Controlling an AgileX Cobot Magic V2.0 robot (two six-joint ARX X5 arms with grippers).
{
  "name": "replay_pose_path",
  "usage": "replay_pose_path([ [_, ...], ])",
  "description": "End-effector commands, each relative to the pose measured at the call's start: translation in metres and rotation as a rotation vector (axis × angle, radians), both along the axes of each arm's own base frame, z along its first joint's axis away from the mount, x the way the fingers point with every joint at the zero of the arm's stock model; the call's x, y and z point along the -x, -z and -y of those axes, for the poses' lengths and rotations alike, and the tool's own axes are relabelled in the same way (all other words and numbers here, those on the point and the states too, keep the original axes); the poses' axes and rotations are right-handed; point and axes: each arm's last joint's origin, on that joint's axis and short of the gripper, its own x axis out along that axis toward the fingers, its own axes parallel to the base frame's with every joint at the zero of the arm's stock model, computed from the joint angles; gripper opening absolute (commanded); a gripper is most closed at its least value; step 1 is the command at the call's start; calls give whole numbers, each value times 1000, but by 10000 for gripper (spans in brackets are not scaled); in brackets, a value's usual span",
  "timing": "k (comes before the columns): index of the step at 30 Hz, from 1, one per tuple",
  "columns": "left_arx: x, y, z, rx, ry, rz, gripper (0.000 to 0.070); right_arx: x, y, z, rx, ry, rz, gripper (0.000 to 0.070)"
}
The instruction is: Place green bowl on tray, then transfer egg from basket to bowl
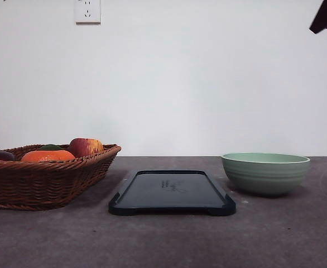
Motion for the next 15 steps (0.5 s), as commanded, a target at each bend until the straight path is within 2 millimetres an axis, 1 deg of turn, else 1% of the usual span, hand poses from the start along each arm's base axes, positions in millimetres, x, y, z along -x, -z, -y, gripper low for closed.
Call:
replay_pose_path([
  [1, 0, -7, 1, 4, 10, 26, 391, -3, -5, -1, -89, 86, -33, 377],
  [5, 0, -7, 1, 18, -2, 18, 391, -13, 0, -3, -190, 200, -160, 374],
  [7, 0, -7, 1, 22, -6, 16, 391, -20, 3, -4, -208, 237, -229, 371],
  [15, 0, -7, 1, 22, -5, 16, 391, -58, 14, -11, -169, 373, -432, 368],
])
